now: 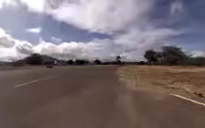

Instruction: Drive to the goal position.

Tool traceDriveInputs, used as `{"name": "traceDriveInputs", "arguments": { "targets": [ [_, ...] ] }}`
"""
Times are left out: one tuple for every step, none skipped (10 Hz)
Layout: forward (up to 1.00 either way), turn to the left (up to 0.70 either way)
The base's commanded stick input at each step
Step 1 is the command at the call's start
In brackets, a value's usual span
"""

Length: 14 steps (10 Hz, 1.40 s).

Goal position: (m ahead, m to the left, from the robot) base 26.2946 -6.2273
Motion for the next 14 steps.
{"name": "traceDriveInputs", "arguments": {
  "targets": [
    [0.7, 0.0],
    [0.7, 0.0],
    [0.7, 0.0],
    [0.7, 0.0],
    [0.7, 0.0],
    [0.7, 0.0],
    [0.7, 0.0],
    [0.7, 0.0],
    [0.7, 0.0],
    [0.7, 0.0],
    [0.7, 0.0],
    [0.7, 0.0],
    [0.7, 0.0],
    [0.7, 0.0]
  ]
}}
